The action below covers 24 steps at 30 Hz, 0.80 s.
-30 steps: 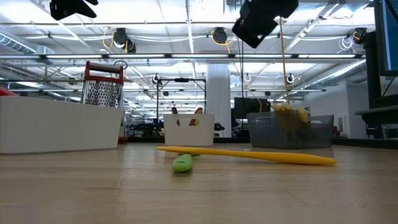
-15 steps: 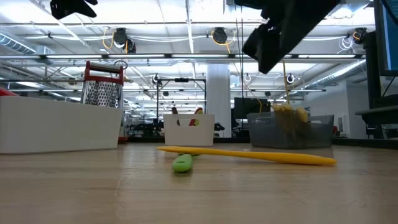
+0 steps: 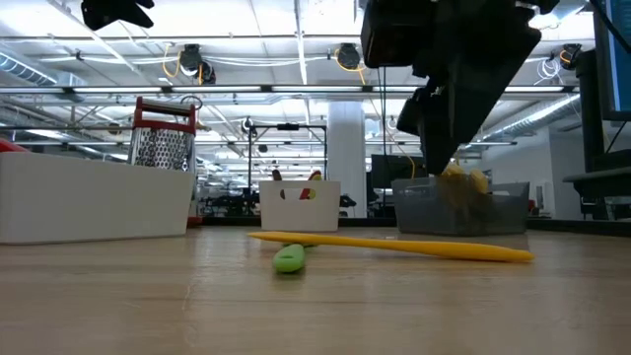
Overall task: Pick & Place Kitchen Items
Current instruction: Put the yellow spatula into the bottom white bin
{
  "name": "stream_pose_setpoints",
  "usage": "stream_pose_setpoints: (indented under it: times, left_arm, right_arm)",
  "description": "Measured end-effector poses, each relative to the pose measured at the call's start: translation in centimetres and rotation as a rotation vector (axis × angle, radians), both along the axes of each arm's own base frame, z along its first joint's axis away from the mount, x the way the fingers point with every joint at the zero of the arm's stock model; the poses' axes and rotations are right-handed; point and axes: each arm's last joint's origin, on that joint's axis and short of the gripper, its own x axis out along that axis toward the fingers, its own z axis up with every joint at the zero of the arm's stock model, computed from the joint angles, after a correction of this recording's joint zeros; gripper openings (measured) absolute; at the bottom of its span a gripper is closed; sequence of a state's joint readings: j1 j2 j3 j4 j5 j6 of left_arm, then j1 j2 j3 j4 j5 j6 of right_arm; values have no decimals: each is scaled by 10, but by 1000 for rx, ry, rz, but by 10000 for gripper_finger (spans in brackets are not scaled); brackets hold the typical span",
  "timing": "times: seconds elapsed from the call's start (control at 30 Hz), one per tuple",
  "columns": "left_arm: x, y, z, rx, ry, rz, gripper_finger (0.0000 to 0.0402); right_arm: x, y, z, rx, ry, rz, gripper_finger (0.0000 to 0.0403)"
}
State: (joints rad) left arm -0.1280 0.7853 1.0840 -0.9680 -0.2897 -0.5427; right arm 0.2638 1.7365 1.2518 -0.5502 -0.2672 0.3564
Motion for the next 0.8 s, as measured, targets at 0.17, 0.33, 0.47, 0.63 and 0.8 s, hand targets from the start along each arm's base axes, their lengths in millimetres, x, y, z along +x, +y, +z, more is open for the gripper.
stream_pose_setpoints:
  times: [0.17,0.33,0.47,0.63,0.8]
  left_arm:
    - [0,0,0,23,6,-18,163]
    - [0,0,0,47,11,-37,164]
    - [0,0,0,64,16,-51,163]
    - [0,0,0,83,21,-68,164]
    - [0,-1,0,84,24,-95,164]
  right_arm:
    - [3,1,-10,12,45,-46,211]
    - [7,3,-25,18,106,-102,211]
    - [12,5,-34,34,112,-136,210]
    - [19,8,-49,29,119,-156,210]
    - [24,9,-65,-32,112,-176,210]
